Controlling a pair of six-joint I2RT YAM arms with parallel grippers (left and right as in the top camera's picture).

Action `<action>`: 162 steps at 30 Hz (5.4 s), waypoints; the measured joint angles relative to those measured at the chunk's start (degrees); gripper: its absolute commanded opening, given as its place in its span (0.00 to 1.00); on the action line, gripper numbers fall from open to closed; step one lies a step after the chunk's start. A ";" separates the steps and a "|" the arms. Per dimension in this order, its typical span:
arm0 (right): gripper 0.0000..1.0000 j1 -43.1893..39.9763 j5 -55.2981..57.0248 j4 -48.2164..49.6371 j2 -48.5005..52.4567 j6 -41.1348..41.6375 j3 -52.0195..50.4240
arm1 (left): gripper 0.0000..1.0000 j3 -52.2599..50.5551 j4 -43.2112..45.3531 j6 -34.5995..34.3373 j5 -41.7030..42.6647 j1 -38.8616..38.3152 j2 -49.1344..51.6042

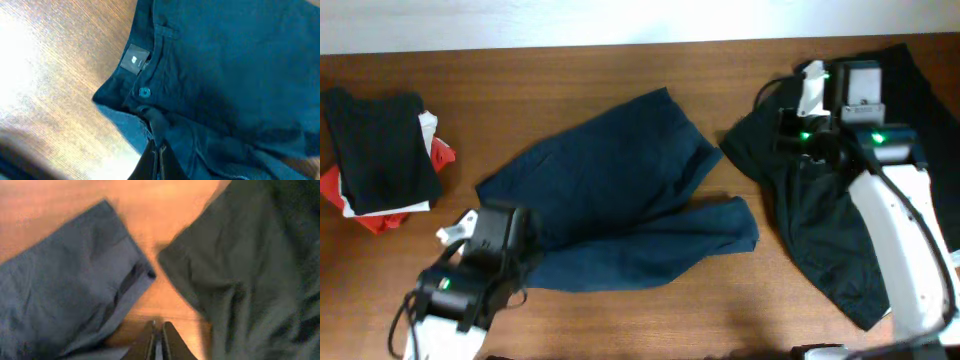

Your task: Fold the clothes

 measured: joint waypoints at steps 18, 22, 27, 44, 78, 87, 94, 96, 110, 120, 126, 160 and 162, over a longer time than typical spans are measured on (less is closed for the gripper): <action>0.54 1.77 -9.62 -4.26 1.11 11.37 -23.87 | 0.01 -0.31 2.05 -0.13 -2.05 0.15 8.72; 0.54 1.77 -9.81 3.39 1.33 13.03 -27.61 | 0.01 -0.31 2.10 -0.11 -2.05 0.15 8.72; 0.54 1.77 -9.79 6.71 3.39 13.25 -27.61 | 0.01 -0.31 2.08 -0.11 -2.08 0.15 8.72; 0.14 1.77 -9.77 9.11 5.25 29.94 -27.61 | 0.01 -0.31 2.08 0.11 -2.08 0.15 8.72; 0.04 9.75 -6.99 37.99 19.30 6.43 4.70 | 0.01 -0.17 39.19 3.08 -5.29 17.42 26.84; 0.70 9.75 -6.34 51.12 27.58 6.32 4.68 | 0.84 -0.24 60.92 7.74 -5.79 18.80 34.01; 0.72 9.75 -6.29 33.81 27.61 5.66 5.31 | 0.99 0.20 43.63 15.67 -0.07 20.74 34.07; 0.72 9.73 -6.19 27.47 27.69 5.14 5.42 | 0.99 0.13 37.29 16.24 0.76 20.76 34.14; 0.65 9.18 -4.83 10.54 27.96 3.23 5.38 | 0.57 0.37 39.43 22.88 5.40 20.72 45.59; 0.33 7.26 -9.77 1.36 24.06 -4.72 6.45 | 0.00 1.40 29.88 39.60 22.16 21.75 43.54; 0.20 11.98 -20.68 -1.05 22.64 -11.26 7.26 | 0.00 9.77 13.16 41.94 23.54 22.45 24.04; 0.25 16.41 -10.78 1.20 28.02 -10.58 2.34 | 0.00 18.75 15.89 43.25 28.72 11.89 26.84; 0.26 16.83 -10.82 4.59 28.98 -11.15 -0.24 | 0.01 18.75 17.92 42.77 28.89 7.78 27.52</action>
